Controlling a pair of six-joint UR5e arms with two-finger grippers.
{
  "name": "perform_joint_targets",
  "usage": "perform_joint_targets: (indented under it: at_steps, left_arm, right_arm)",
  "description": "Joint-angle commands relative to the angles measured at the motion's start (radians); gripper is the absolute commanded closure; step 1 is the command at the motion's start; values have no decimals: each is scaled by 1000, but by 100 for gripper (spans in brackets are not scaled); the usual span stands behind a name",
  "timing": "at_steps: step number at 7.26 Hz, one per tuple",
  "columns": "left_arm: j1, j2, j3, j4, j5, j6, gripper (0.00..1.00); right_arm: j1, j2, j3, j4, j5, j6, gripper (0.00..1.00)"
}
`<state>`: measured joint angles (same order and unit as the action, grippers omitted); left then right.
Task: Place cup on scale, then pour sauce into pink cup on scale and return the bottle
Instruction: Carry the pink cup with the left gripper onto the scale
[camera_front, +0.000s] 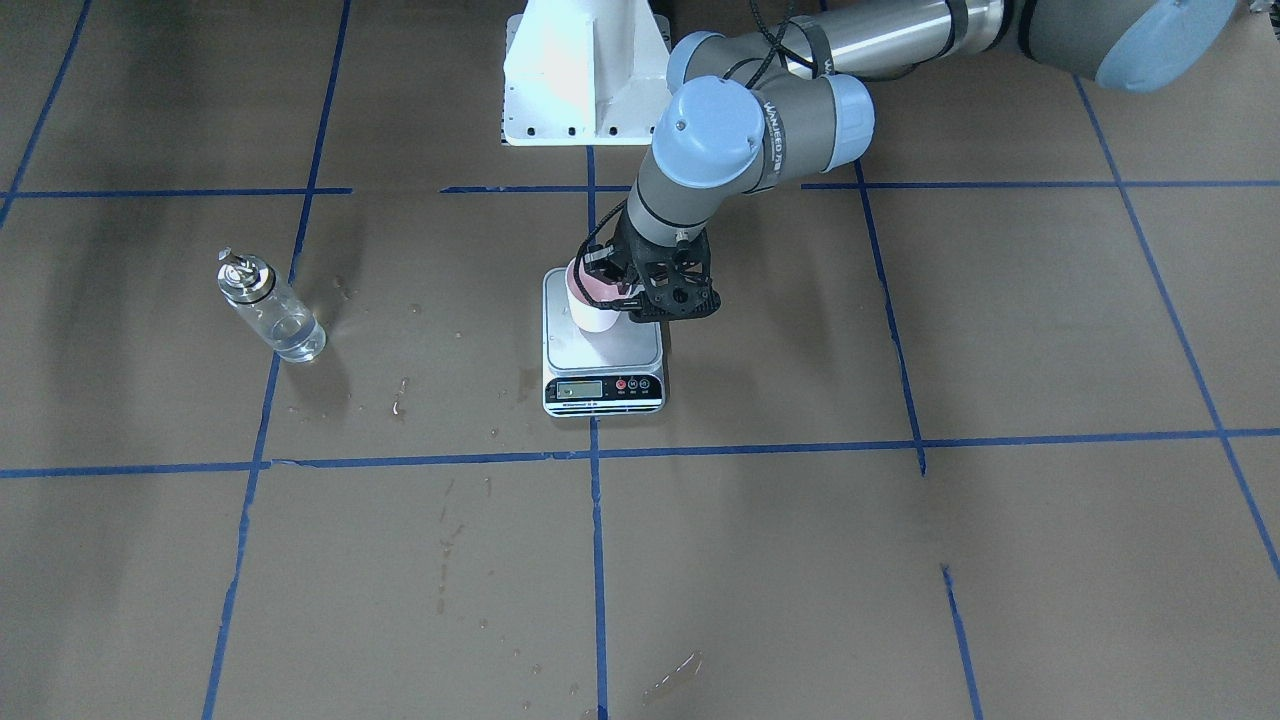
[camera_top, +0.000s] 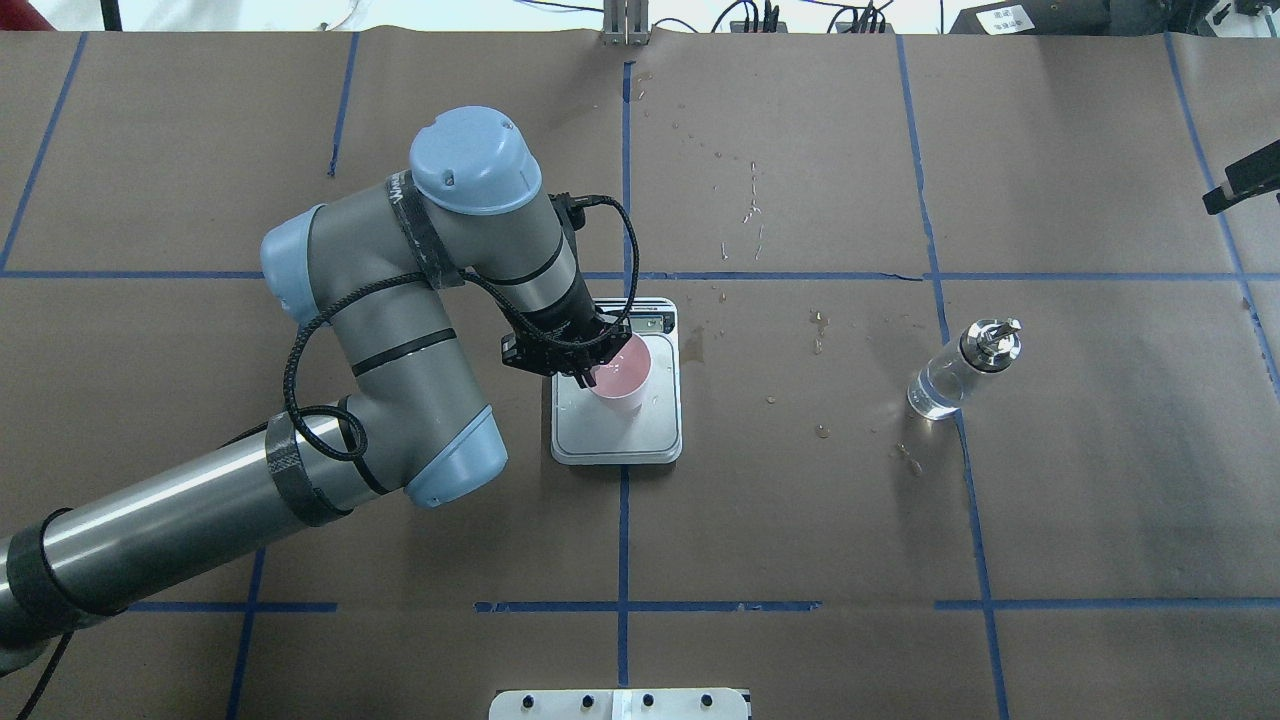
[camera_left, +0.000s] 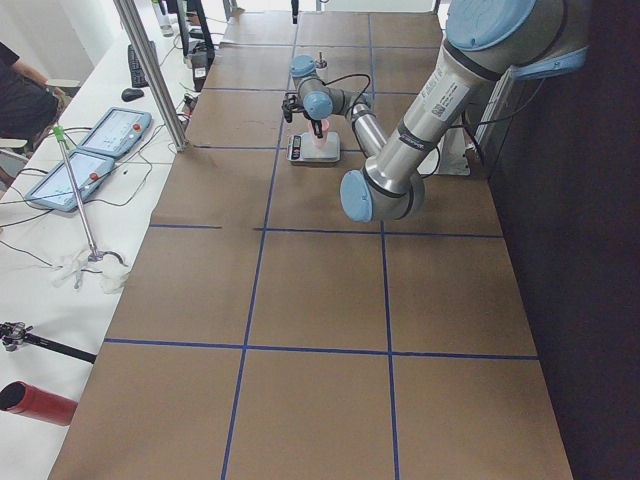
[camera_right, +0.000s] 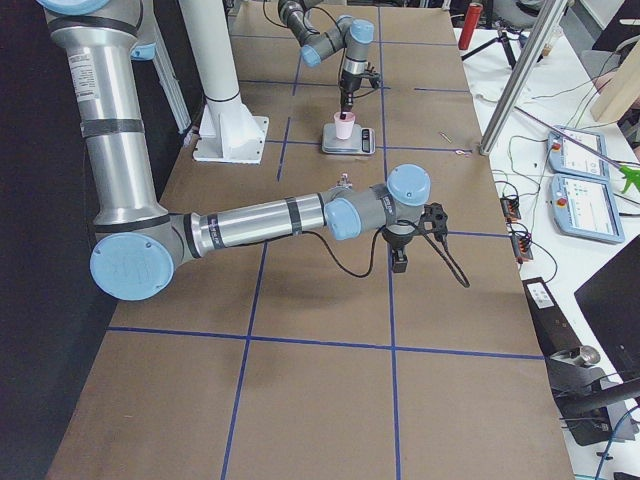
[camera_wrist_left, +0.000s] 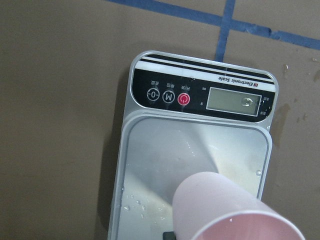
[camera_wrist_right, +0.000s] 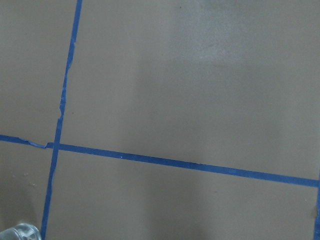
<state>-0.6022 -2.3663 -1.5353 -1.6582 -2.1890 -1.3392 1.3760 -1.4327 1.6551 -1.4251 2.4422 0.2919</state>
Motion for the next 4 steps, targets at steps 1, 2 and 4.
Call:
perform_joint_targets:
  at_steps: [1, 2, 4]
  left_arm:
    - [1, 1, 4, -9, 0, 0, 83]
    - [2, 2, 6, -14, 0, 0, 64]
    - [-4, 9, -49, -38, 0, -2, 38]
  right_arm:
    - [0, 0, -1, 0, 0, 0, 0]
    - [0, 0, -1, 0, 0, 1, 0]
    - [0, 2, 11, 2, 20, 1, 0]
